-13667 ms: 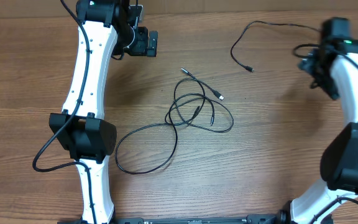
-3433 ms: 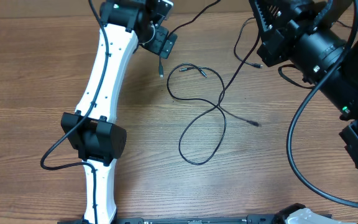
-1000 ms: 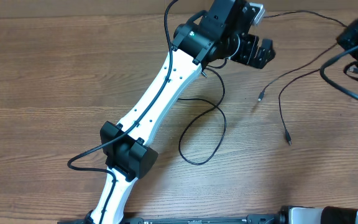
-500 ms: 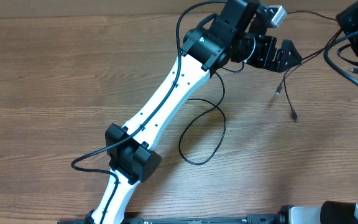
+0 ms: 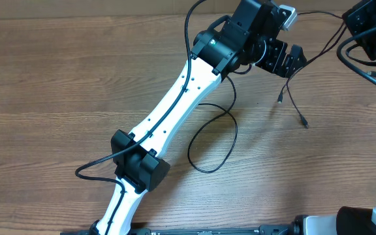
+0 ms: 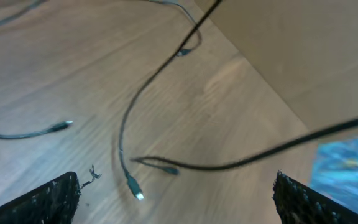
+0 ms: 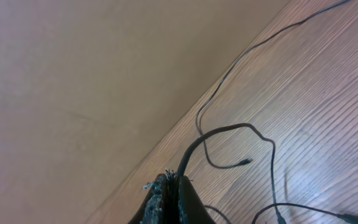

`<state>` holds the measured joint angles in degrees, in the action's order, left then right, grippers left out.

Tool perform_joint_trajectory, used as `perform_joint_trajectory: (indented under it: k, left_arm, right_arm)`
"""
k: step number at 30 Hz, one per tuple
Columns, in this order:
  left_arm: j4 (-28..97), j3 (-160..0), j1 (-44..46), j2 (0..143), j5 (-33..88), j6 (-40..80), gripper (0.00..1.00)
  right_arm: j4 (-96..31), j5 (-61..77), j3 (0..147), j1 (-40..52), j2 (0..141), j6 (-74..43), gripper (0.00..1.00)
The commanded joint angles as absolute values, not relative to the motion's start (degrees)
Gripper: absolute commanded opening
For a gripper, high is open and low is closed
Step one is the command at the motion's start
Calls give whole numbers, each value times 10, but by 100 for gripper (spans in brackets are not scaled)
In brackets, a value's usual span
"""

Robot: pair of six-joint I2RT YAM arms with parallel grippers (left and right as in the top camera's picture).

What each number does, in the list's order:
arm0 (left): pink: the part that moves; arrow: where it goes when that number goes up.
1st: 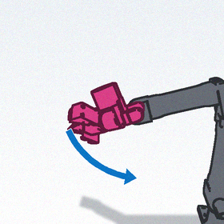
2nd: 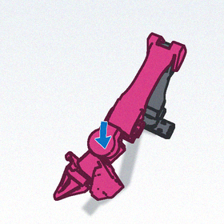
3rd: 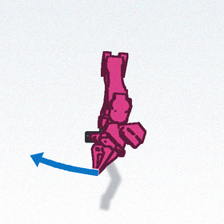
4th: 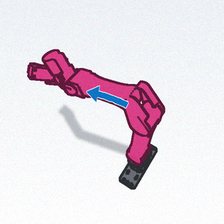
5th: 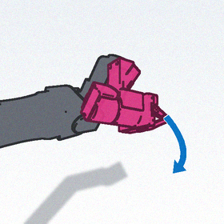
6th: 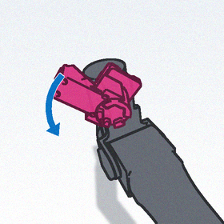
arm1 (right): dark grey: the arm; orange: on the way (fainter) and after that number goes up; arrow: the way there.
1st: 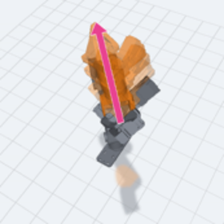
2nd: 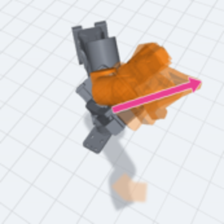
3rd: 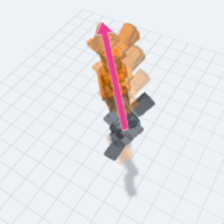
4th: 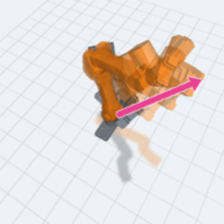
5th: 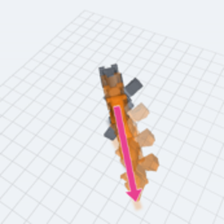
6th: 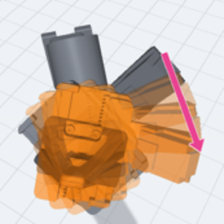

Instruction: Untangle cables

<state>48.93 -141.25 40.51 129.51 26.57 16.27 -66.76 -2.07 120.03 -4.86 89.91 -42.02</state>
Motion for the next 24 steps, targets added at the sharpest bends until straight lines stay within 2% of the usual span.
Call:
perform_joint_trajectory:
  k: [1,16,24]
  left_arm:
    - [480,-1415,422,1300,234,141,100]
    - [496,-1415,450,1300,229,96,99]
    - [481,-1415,450,1300,60,94,100]
  right_arm:
    - [-663,-7,1212,-50,896,-422,4]
    - [-656,-1,1212,-50,896,-422,4]
    - [-656,117,1212,-50,893,-422,4]
